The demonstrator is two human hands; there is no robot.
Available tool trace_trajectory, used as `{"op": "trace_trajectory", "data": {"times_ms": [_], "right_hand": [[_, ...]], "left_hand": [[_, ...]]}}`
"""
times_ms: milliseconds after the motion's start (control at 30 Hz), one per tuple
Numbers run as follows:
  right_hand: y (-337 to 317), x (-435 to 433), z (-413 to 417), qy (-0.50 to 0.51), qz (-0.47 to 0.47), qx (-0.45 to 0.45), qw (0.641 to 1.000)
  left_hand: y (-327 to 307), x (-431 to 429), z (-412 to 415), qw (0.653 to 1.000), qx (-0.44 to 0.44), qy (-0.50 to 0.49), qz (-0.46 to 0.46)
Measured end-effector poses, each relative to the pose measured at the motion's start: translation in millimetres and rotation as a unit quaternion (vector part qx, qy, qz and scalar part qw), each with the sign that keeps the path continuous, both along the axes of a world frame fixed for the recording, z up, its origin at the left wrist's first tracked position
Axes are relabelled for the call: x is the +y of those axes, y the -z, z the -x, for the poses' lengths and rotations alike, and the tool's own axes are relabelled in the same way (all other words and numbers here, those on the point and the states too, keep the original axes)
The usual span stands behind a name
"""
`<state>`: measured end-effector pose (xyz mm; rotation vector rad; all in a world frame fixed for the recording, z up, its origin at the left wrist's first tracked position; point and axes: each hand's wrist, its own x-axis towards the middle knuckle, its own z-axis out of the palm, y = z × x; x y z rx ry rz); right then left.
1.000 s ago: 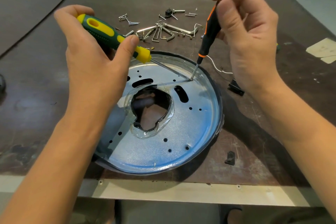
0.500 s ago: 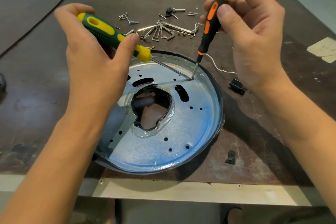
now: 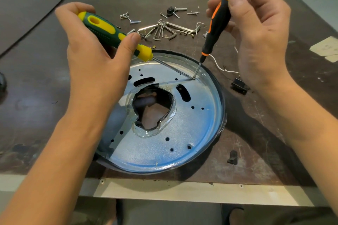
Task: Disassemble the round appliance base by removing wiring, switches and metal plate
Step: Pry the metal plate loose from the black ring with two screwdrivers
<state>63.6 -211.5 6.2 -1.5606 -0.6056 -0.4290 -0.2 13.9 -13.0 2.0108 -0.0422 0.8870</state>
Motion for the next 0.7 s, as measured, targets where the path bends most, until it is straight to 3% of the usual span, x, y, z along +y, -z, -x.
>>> {"op": "trace_trajectory", "data": {"times_ms": [167,700], "right_hand": [[0.0,2.0,0.9,0.058,0.021,-0.048,0.997],[4.2,-0.4,-0.4,0.032,-0.009,-0.058,0.998]], "left_hand": [[0.3,0.0,-0.6,1.000,-0.001,-0.004,-0.004],[1.2,0.8,-0.2,1.000,0.002,-0.002,-0.001]]}}
